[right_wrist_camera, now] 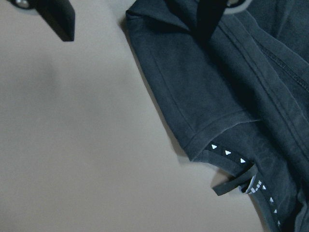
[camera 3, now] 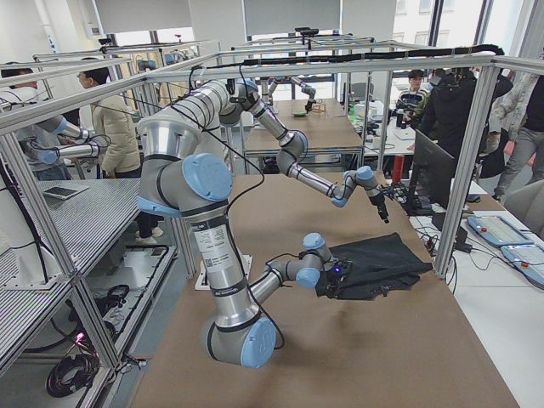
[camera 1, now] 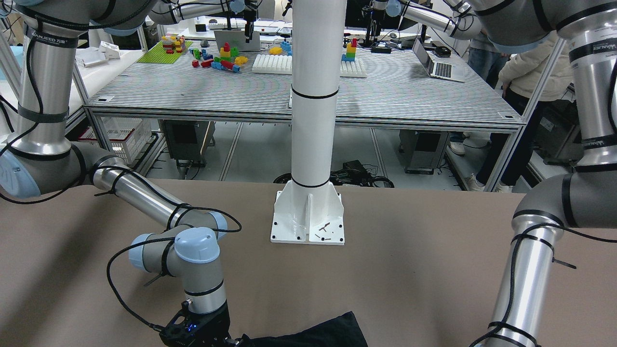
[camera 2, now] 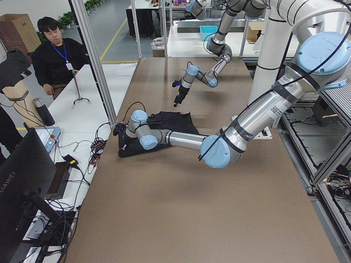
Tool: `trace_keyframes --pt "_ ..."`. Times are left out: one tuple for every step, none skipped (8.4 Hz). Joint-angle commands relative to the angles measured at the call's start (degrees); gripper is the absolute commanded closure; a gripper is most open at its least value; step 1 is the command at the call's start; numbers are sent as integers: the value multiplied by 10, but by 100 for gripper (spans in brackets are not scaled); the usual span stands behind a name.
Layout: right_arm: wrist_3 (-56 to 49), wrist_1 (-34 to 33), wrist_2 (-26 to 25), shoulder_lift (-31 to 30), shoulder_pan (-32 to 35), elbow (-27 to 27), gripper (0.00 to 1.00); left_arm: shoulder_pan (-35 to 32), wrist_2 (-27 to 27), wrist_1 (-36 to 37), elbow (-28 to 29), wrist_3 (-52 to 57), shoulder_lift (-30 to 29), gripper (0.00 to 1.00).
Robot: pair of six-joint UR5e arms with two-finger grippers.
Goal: Fold clothes
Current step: 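Move the right gripper to the shirt's lower corner nearest it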
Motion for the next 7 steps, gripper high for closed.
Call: trace_keyframes --pt "54 32 -48 10 -21 -35 20 4 0 0 -2 -2 2 31" --pt "56 34 -49 18 -28 -50 22 4 0 0 -2 -3 2 31" --pt "56 36 -52 24 -35 -58 26 4 0 0 -3 -3 2 31" --pt "56 38 -59 24 -36 -62 31 4 0 0 -3 -3 2 31" --pt "56 38 -66 24 -40 -62 37 4 -1 0 -3 -3 2 31" --pt "57 39 -66 25 -39 -60 49 4 -1 0 -3 -3 2 31" --pt "58 39 -66 24 -39 -57 66 4 -1 0 -3 -3 2 31"
